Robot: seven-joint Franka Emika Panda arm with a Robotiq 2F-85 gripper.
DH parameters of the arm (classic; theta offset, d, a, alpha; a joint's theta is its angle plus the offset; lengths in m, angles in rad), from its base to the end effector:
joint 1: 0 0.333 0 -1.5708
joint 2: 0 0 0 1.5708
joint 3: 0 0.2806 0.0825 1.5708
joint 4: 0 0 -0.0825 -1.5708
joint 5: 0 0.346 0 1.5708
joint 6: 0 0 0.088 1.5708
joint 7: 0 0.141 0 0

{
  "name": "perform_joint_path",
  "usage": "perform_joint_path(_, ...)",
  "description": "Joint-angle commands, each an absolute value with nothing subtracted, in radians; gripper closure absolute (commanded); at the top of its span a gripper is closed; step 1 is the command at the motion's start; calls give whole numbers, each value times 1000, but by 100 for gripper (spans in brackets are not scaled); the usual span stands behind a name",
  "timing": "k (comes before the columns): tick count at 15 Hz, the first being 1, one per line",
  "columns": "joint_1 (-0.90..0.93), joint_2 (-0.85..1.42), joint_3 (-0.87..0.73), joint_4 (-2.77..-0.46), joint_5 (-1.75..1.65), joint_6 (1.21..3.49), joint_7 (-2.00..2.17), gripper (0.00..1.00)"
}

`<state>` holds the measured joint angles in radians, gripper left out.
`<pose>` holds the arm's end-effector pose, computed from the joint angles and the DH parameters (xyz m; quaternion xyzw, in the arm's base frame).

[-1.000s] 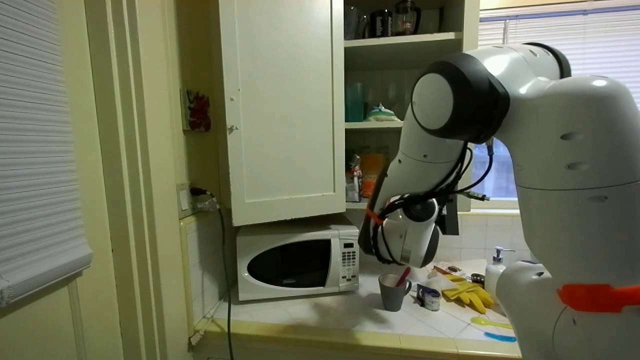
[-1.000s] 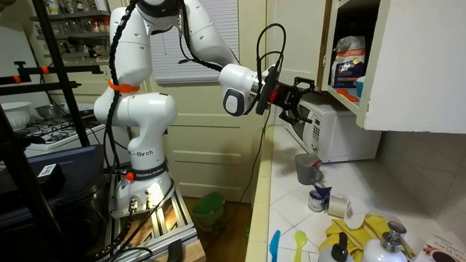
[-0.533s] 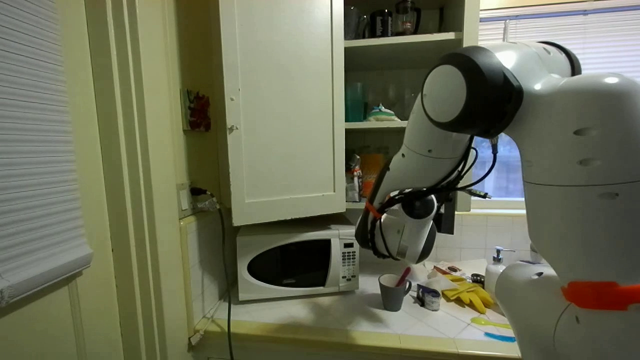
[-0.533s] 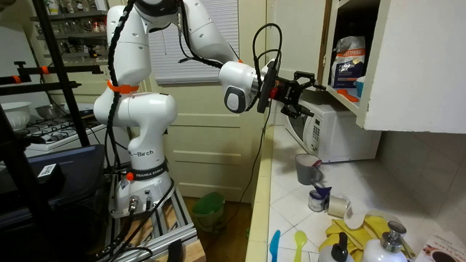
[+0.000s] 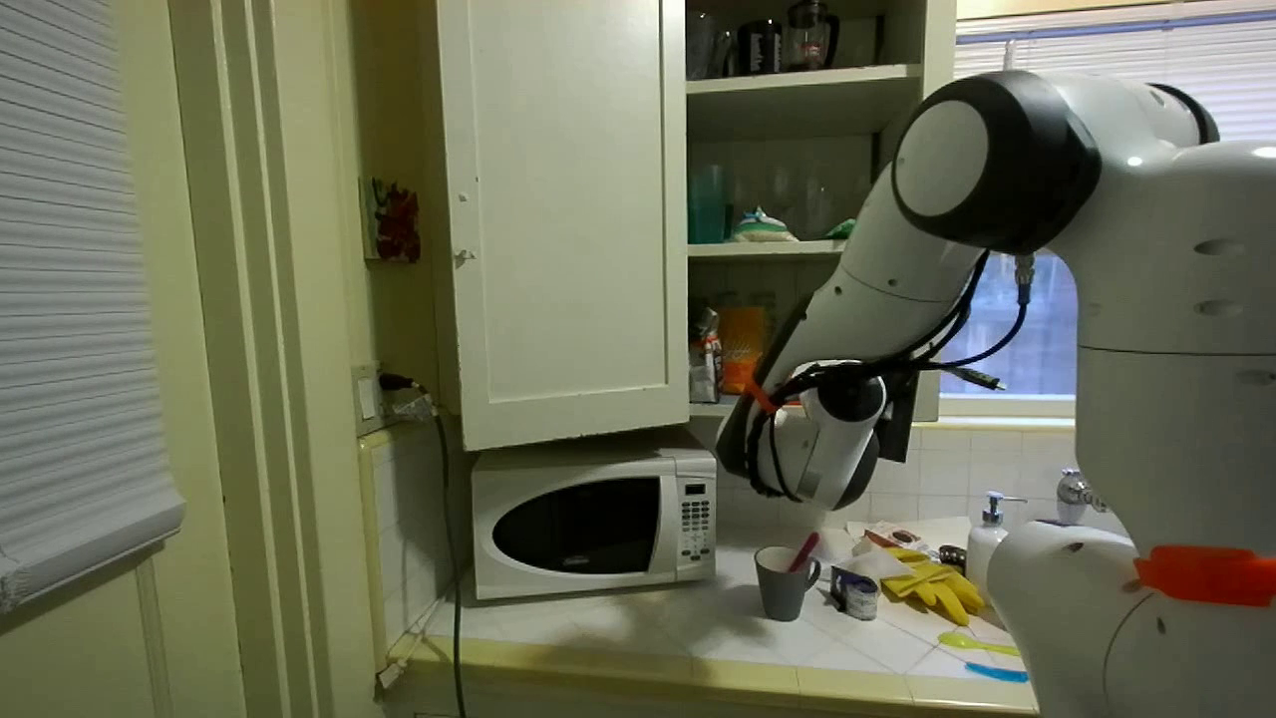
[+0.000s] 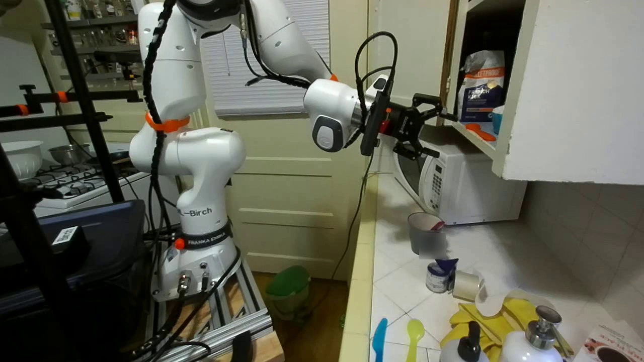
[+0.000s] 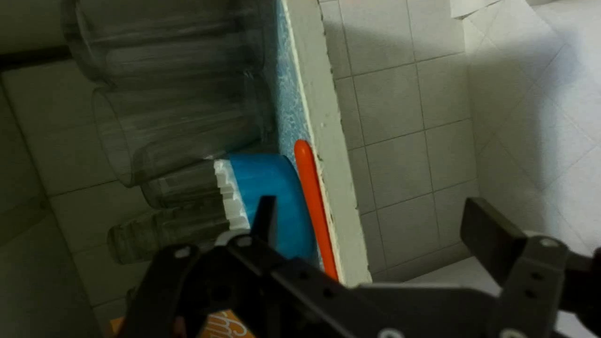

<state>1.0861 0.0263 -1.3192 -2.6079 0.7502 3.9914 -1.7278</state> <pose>0.4094 -0.2105 0.3954 0.7671 0.2282 0.2752 0.5327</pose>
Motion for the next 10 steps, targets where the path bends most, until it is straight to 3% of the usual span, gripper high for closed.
perform_joint_path(1,1081,-84,-1327,-2603,707,3977,-1759,0)
perform_joint_path(10,1030,-193,-1302,-2567,691,3821,-1795,0)
